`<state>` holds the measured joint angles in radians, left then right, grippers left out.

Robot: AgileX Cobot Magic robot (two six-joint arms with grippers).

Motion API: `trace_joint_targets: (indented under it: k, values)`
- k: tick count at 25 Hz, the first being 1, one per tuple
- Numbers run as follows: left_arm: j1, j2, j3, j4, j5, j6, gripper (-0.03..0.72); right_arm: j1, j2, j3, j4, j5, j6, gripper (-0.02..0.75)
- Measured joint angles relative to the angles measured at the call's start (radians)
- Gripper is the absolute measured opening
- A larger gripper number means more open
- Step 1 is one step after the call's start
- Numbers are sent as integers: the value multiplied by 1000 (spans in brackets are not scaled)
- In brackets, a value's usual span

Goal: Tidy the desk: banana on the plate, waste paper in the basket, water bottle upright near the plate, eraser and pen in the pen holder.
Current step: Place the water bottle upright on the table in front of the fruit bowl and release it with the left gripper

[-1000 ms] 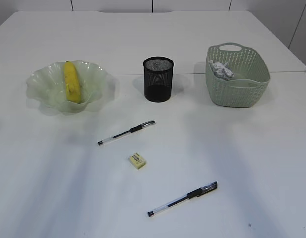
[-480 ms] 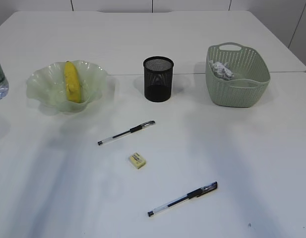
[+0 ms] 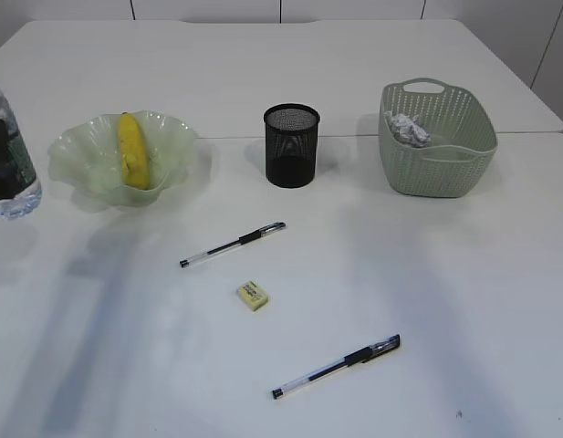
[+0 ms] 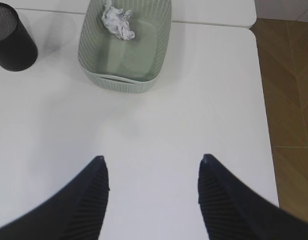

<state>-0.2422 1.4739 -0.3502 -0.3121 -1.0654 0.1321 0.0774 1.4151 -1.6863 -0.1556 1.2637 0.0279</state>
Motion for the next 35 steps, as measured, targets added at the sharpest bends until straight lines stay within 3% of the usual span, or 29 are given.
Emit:
trace_joint_targets:
  k: [26,35]
  values:
    - [0,319,3,5,-16,-119,349,0,0,0,-23,0,-4,428]
    - [0,395,-8,13,-112,-157,349,0,0,0,-23,0,-6,428]
